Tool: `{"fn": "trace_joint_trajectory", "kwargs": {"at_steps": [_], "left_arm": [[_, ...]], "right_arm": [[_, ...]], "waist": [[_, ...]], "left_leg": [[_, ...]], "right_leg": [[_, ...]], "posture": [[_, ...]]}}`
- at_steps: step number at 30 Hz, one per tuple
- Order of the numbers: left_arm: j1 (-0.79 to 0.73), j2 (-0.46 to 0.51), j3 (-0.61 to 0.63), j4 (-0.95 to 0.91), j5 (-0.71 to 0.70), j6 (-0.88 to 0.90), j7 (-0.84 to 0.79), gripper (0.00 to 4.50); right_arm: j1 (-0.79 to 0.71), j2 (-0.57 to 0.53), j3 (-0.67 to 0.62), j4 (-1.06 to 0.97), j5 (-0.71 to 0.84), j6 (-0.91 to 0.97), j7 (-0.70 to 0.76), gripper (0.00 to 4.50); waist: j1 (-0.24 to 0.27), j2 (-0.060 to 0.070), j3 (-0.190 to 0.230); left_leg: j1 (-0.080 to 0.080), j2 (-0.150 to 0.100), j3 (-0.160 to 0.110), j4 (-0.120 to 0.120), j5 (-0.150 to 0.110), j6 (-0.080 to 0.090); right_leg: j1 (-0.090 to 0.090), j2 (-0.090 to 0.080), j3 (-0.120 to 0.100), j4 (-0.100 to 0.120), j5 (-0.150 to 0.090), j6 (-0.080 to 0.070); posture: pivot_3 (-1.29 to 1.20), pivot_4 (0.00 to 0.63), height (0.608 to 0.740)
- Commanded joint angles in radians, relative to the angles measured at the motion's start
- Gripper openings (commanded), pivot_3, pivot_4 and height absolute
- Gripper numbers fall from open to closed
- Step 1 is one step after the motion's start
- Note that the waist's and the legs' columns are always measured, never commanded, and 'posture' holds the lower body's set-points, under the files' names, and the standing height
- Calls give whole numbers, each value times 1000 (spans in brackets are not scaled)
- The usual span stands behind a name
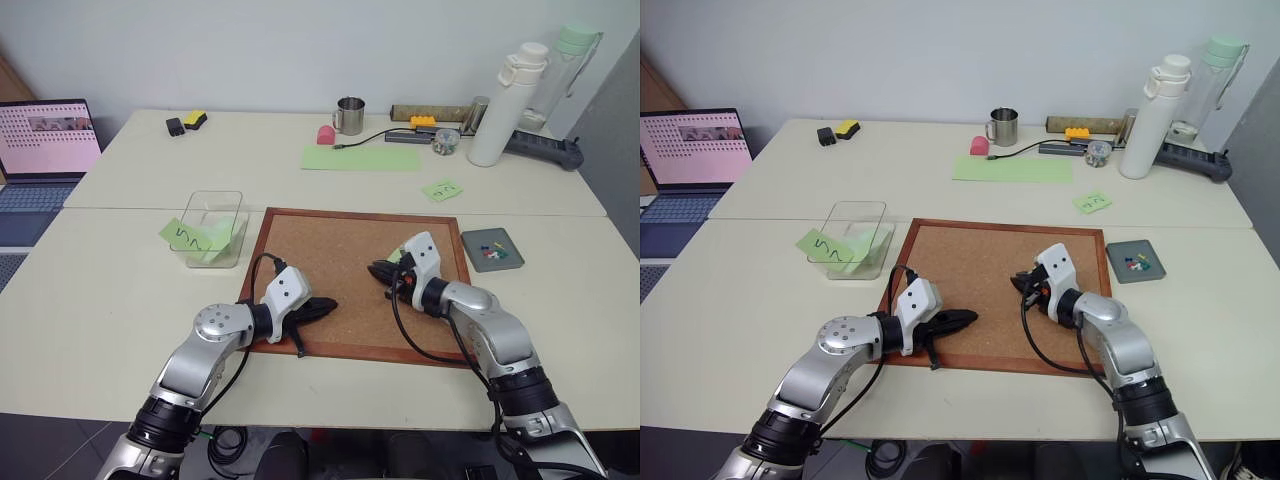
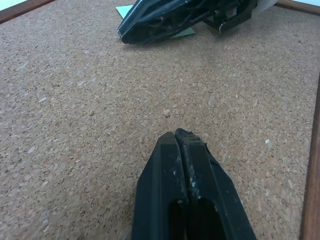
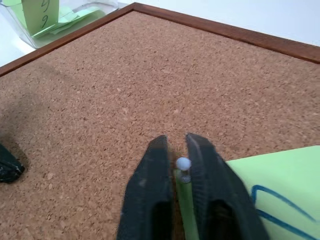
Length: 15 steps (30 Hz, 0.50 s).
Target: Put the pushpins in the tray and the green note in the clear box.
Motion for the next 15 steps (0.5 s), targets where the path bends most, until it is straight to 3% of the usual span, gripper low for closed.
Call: {"fn": "trace_joint_trajectory", "kwargs": {"at_steps": [1,10,15], "left_arm": [[8,4,-7,-12,3,4,1,0],[0,5,-4,-7,-1,14,-3,0],[-27,6,4,45,28,-19,16,0]], "right_arm": [[-15,1,-9,-20,2,-26,16,30],[-13,-5,-57,-166,82,-44,56,30],[-5,-99,-13,-241,24,-90,130,30]], "waist": [[0,0,0],[1,0,0],[1,1,1]], "left_leg": [[0,0,0,0,0,0],[0,0,0,0,0,0],[0,0,-1,0,0,0]], "right_leg": [[0,0,0,0,0,0],[0,0,0,0,0,0],[0,0,-1,0,0,0]], "posture": [[0,150,740],[0,150,740],[0,150,740]]}}
